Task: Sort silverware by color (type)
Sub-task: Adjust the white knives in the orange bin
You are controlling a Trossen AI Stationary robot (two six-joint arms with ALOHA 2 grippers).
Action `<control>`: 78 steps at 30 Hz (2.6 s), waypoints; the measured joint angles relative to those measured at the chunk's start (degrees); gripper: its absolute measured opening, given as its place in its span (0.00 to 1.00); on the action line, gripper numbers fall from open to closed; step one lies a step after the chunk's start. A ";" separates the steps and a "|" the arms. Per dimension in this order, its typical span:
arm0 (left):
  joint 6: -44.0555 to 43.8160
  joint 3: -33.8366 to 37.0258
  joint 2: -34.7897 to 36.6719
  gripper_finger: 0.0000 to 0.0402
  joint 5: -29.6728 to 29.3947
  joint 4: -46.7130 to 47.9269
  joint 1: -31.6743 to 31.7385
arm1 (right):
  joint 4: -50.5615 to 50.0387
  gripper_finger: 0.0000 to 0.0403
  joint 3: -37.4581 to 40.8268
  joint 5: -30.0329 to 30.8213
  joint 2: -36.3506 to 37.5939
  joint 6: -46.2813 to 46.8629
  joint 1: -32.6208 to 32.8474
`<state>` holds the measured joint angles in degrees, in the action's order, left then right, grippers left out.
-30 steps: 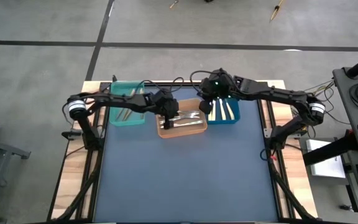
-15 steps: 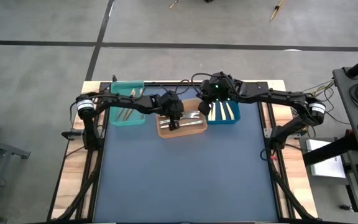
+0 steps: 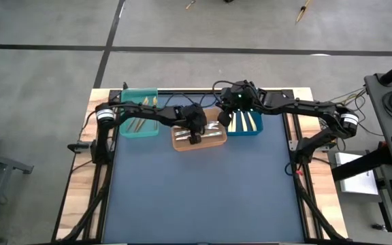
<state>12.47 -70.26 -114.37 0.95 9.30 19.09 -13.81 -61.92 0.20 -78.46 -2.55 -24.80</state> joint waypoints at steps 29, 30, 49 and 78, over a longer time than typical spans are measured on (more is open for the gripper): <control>3.73 -1.29 -0.82 0.00 4.13 4.13 -0.15 | 0.86 0.02 0.07 -0.01 0.00 -0.57 -0.11; 3.79 -1.29 -0.76 0.00 4.11 4.24 -0.15 | 0.86 0.02 0.07 -0.01 0.00 -0.40 -0.11; 3.85 -0.98 0.79 0.00 -6.19 5.75 1.80 | 1.17 0.02 0.07 -0.02 0.00 0.44 -0.11; 14.62 0.26 2.61 0.00 4.65 13.65 2.34 | 2.30 0.02 0.07 -0.06 0.00 0.64 -0.11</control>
<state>27.09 -70.00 -111.76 5.59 22.95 21.43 -11.51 -61.84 0.14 -78.46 -1.91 -24.91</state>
